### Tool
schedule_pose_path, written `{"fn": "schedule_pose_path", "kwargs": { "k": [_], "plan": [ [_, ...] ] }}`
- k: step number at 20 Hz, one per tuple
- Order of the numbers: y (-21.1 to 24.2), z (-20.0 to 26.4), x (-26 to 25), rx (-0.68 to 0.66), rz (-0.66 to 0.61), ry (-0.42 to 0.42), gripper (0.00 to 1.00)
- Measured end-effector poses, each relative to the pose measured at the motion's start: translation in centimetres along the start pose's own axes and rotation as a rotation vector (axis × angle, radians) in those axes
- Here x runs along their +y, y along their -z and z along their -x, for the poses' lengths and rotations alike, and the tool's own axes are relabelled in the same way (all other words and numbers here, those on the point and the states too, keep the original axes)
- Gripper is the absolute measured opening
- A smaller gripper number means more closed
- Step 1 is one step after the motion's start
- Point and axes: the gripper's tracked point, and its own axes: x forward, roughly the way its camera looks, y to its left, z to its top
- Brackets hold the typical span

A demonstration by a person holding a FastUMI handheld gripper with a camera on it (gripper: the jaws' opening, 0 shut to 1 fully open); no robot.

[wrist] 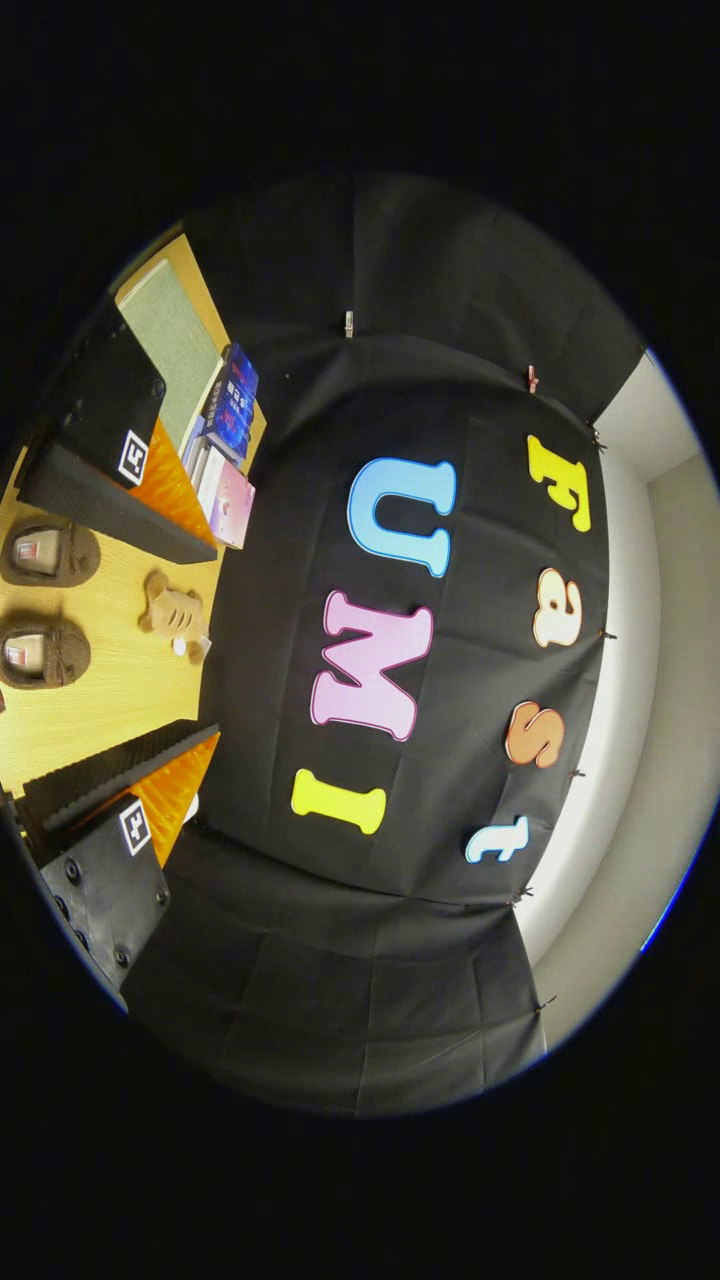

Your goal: Open the storage box then place both shoes into the box .Put the left shoe in first, then the right shoe, with the right side of both shoes facing outward in a uniform manner.

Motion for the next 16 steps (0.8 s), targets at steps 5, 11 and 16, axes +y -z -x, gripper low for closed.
{"fn": "schedule_pose_path", "kwargs": {
  "k": [5,11,16],
  "plan": [
    [1.5,-0.6,3.8,0.059,-0.076,-0.181,0.97],
    [4.5,-1.0,10.6,0.183,-0.304,-0.494,0.98],
    [6.6,-0.4,14.9,0.339,-0.618,-0.779,0.98]
  ]
}}
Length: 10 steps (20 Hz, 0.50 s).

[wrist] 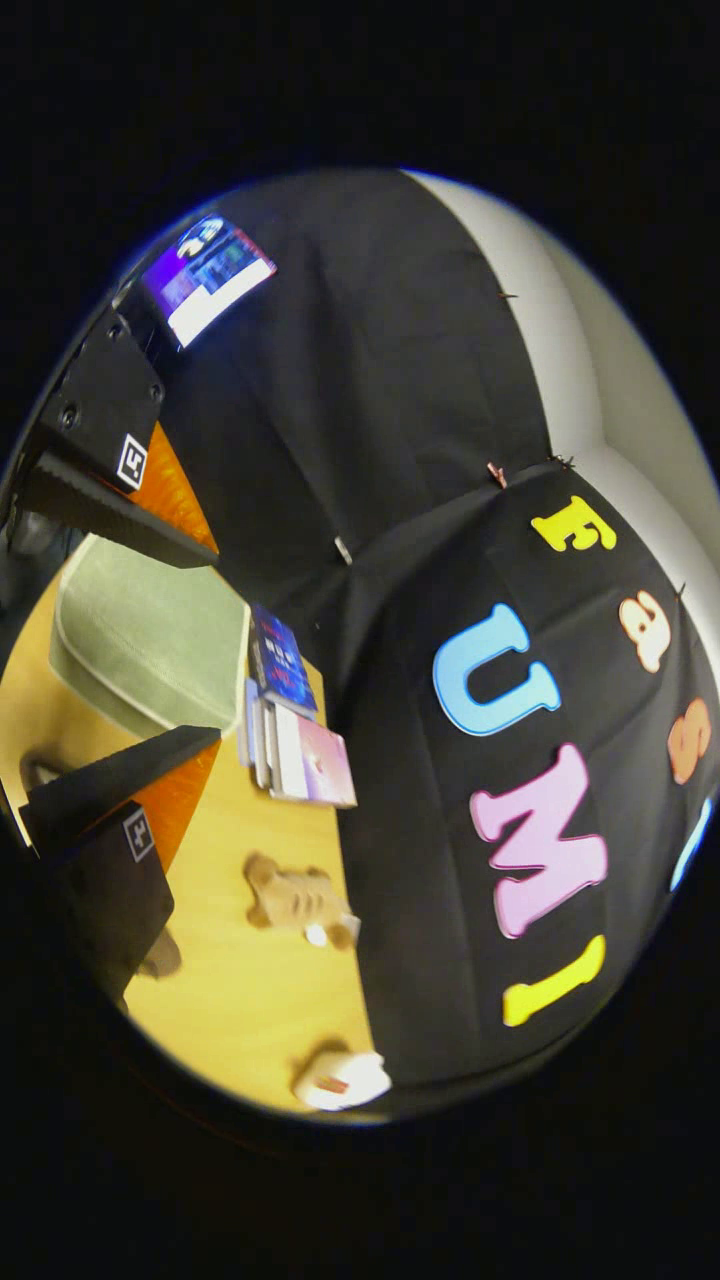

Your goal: Open the storage box then place both shoes into the box .Put the left shoe in first, then the right shoe, with the right side of both shoes facing outward in a uniform manner.

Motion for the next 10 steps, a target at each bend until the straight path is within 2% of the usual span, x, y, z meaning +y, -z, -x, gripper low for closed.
{"fn": "schedule_pose_path", "kwargs": {
  "k": [5,7,10],
  "plan": [
    [3.1,-1.9,-1.2,0.109,-0.162,-0.177,0.98],
    [4.5,-2.7,-1.4,0.159,-0.272,-0.252,0.98],
    [7.0,-4.2,-4.0,0.226,-0.391,-0.279,0.98]
  ]
}}
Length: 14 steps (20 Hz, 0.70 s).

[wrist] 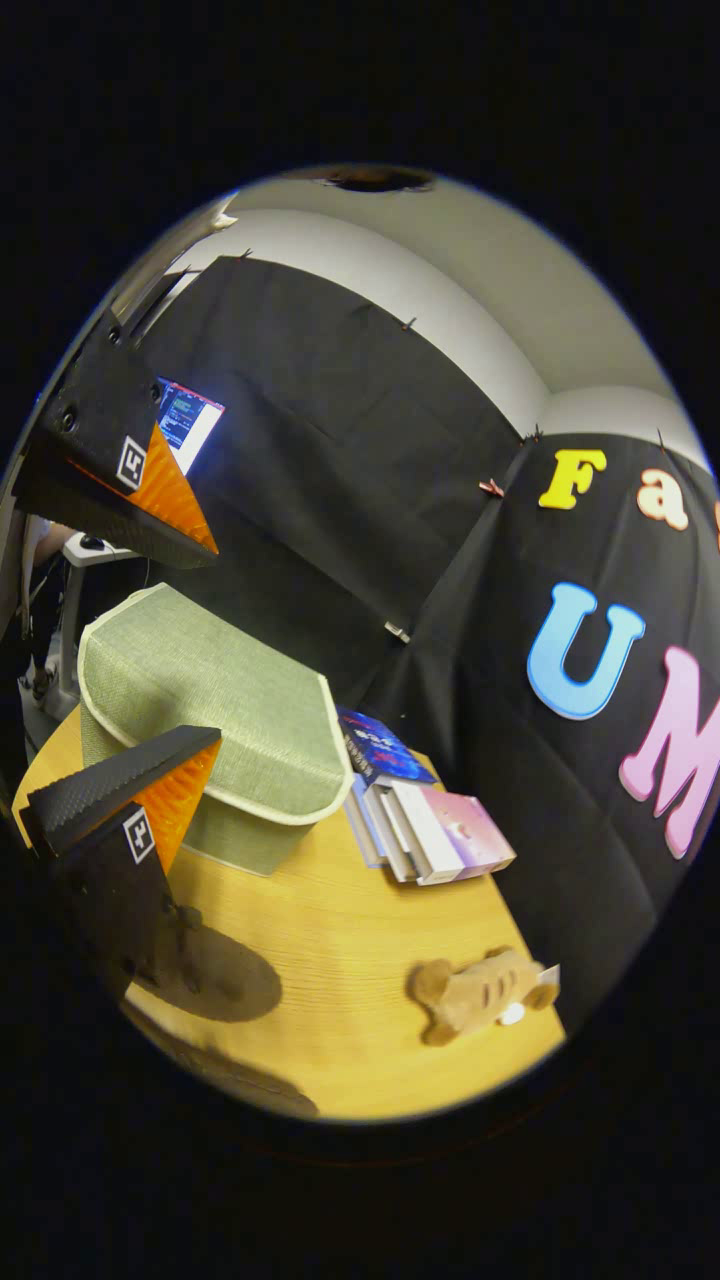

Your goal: Open the storage box then place both shoes into the box .Put the left shoe in first, then the right shoe, with the right side of both shoes facing outward in a uniform manner.

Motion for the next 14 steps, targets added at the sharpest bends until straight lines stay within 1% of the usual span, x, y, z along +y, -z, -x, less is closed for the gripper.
{"fn": "schedule_pose_path", "kwargs": {
  "k": [2,5,8,9,13,14],
  "plan": [
    [0.9,-0.5,-1.9,0.034,-0.066,0.002,0.97],
    [2.3,-1.1,-3.4,0.090,-0.157,-0.032,0.97],
    [4.2,-2.1,-4.8,0.152,-0.211,-0.043,0.97],
    [4.3,-2.3,-4.9,0.159,-0.243,-0.060,0.95],
    [4.3,-2.9,-3.4,0.174,-0.366,-0.161,0.95],
    [4.3,-3.3,-3.8,0.183,-0.382,-0.158,0.82]
  ]
}}
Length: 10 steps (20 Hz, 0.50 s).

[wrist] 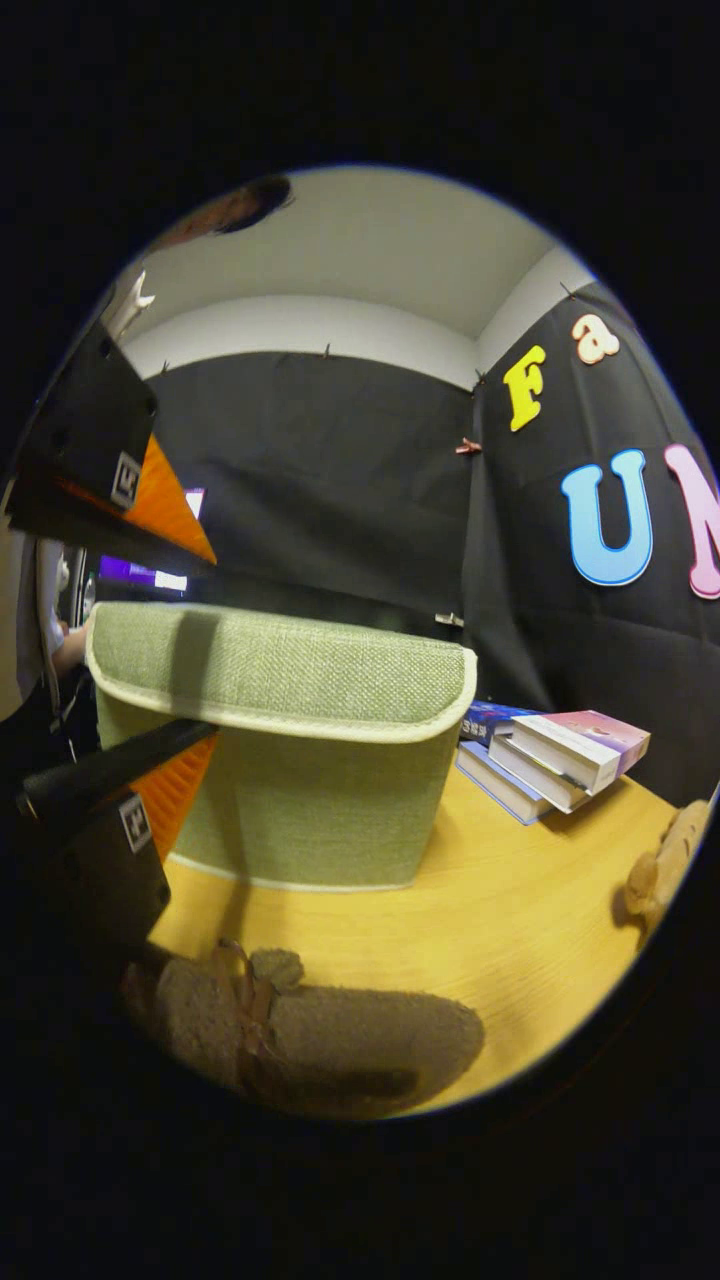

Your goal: Open the storage box then place both shoes into the box .Put the left shoe in first, then the right shoe, with the right side of both shoes facing outward in a uniform manner.

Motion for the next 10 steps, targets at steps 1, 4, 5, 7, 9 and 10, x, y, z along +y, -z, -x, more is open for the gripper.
{"fn": "schedule_pose_path", "kwargs": {
  "k": [1,4,5,7,9,10],
  "plan": [
    [0.6,0.0,-0.1,0.015,-0.012,-0.008,0.70],
    [1.0,0.3,-0.6,0.024,-0.037,-0.018,0.31],
    [0.8,0.4,-0.3,0.015,-0.032,-0.027,0.14],
    [0.8,0.5,0.1,0.006,-0.003,-0.025,0.10],
    [0.6,0.8,0.9,-0.006,0.007,-0.018,0.09],
    [0.4,1.0,1.6,-0.017,0.010,-0.021,0.08]
  ]
}}
